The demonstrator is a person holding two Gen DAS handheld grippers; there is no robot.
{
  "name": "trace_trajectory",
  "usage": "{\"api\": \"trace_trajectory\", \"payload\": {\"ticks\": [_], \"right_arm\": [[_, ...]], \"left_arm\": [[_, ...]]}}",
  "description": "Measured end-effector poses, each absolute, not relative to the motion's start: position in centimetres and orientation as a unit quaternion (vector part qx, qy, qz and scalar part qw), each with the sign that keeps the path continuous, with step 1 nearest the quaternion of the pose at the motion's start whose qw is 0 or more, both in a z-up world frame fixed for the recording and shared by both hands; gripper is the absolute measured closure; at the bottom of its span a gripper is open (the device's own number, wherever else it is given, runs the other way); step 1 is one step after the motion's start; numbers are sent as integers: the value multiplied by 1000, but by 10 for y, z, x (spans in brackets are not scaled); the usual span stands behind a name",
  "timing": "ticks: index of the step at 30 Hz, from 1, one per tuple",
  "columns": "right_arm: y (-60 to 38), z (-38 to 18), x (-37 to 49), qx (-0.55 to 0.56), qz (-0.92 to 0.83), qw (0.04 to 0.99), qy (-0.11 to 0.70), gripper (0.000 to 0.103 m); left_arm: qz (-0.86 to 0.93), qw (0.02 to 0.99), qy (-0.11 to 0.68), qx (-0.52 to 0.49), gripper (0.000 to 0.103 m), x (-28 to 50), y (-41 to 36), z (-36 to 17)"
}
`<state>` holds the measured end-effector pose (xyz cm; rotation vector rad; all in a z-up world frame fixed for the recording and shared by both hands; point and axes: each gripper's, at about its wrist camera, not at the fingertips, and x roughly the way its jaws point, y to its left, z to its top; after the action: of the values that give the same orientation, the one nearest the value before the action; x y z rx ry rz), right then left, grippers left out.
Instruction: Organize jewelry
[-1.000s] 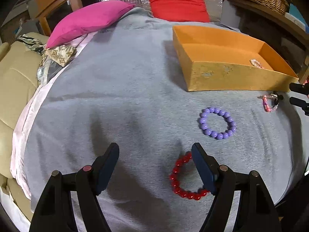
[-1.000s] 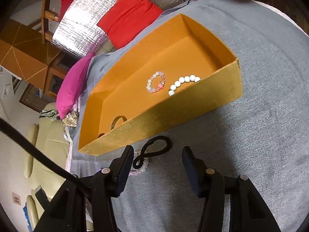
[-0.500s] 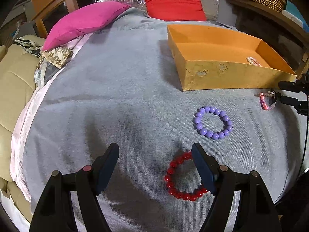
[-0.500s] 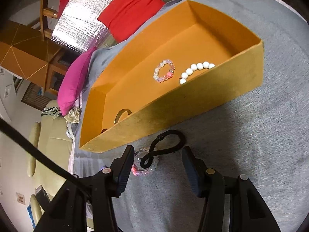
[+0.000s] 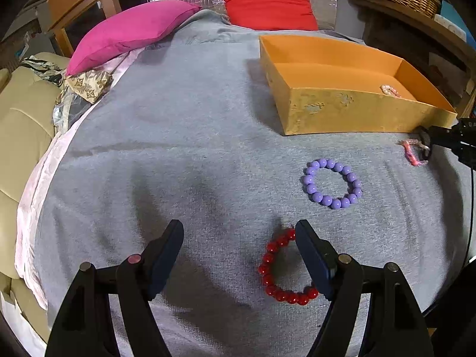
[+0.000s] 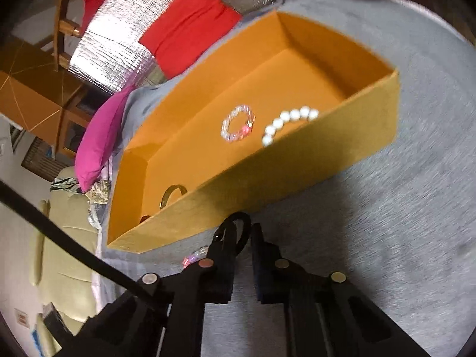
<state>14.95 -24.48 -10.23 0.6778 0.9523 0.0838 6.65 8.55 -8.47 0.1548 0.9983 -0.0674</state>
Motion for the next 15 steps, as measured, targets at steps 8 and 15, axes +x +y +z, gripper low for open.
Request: {"api": "trace_trajectory", "payload": {"ticks": [8,15], "right_arm": [[-280,-95,136,328,14,840,433,92],[-282,-105,135,369,62,800,469,85]], "left_arm": [[-63,867,491,62,25,54,83,-89],[-90,861,494,84,25,38,64,-98]]}}
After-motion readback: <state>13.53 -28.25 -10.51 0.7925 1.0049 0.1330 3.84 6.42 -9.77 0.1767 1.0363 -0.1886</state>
